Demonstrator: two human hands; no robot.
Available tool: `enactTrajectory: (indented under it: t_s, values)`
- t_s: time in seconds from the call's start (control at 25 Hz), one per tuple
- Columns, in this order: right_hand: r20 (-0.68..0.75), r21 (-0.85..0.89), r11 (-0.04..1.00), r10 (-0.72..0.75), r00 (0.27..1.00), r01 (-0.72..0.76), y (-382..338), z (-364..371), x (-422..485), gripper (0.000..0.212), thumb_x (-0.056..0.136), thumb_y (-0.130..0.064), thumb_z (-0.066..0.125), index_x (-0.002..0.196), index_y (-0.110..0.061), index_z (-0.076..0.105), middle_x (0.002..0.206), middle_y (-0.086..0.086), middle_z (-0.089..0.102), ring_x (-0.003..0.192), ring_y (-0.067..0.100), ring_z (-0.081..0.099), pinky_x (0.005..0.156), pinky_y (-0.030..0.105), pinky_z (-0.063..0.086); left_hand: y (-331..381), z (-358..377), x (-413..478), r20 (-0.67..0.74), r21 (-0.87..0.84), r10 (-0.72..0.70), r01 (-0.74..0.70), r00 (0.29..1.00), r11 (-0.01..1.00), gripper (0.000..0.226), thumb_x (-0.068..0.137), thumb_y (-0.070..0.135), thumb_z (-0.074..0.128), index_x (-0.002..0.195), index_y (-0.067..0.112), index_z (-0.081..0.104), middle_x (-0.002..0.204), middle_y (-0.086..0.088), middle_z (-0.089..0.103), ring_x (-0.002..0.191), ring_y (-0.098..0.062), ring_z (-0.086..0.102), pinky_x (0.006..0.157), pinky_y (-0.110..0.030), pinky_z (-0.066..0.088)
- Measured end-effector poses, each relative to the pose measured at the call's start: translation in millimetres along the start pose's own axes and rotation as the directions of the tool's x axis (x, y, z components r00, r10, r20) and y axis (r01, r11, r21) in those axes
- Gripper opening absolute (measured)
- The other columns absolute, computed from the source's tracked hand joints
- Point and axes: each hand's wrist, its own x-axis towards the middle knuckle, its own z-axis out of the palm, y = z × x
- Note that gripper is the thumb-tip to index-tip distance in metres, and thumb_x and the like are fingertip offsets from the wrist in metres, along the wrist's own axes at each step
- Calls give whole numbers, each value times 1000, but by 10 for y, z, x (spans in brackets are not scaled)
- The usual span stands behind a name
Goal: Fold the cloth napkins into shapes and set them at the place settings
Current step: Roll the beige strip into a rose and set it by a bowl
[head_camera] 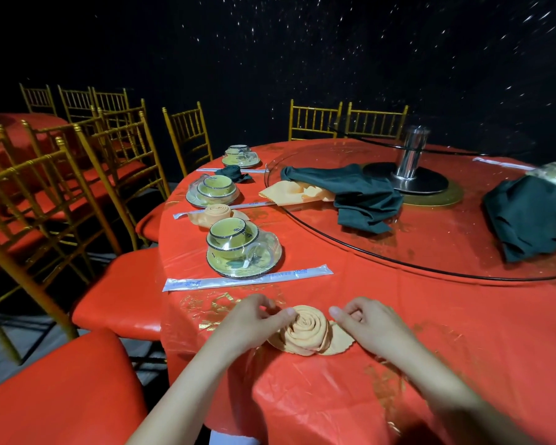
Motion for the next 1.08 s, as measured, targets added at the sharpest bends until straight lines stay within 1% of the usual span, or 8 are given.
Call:
enactTrajectory:
  t_s: [0.12,0.28,0.44,0.64,0.72,0.88,0.96,1.08]
  values:
    - [56,24,1000,-19,998,18,-84,91,37,36,78,-63,59,83,-28,59,75,-13,55,76,11,53,65,25,37,55,58,42,27,27,-2,2,1000,1000,42,74,45,75,99,15,59,75,3,62,63,-12,56,57,-24,41]
    - [117,368,930,-60,991,13,-137,183,151,26,72,-41,78,83,-22,64,65,-10,57,56,3,51,58,24,40,53,92,-2,32,-176,-1,7,999,984,34,79,27,75,100,9,54,68,0,61,47,-7,57,44,-19,40]
    - [91,508,860,-111,990,50,-217,260,345,22,71,-27,82,82,-23,64,70,-1,60,61,9,55,60,28,44,-18,-7,16,-26,-259,-30,22,999,966,35,75,18,79,100,13,55,81,-5,63,50,-8,52,47,-21,42]
    - [98,512,853,-179,979,105,-495,363,671,28,70,-21,83,84,-26,60,79,2,59,69,13,55,70,34,48,-127,-159,66,-253,-210,-17,-38,967,977,27,74,16,79,85,21,55,77,3,61,59,-12,56,61,-32,50]
    - [121,495,860,-210,970,125,-620,375,786,30,70,-20,82,86,-27,59,79,0,57,68,12,54,68,31,45,-164,-213,72,-335,-178,-11,-52,942,983,24,74,16,79,83,21,57,76,5,61,61,-11,57,61,-30,50]
    - [83,434,889,-202,976,147,-668,375,928,22,78,-22,75,92,-24,59,87,3,62,73,13,57,70,28,46,-295,-246,88,-368,-156,-28,-32,929,987,23,76,25,78,83,22,57,82,0,65,70,-14,62,67,-31,52]
    - [32,373,918,-157,987,134,-600,381,946,17,82,-21,71,92,-25,59,87,2,62,73,13,58,72,27,46,-356,-228,86,-378,-56,3,-26,926,998,31,74,39,76,94,24,58,98,0,60,91,-13,58,77,-25,46]
    - [8,273,952,-144,989,137,-534,417,939,15,83,-17,67,94,-25,60,75,-7,55,72,13,55,70,26,41,-344,-167,98,-347,93,111,-83,931,992,72,64,50,80,126,25,53,121,4,48,116,-13,43,97,-24,33]
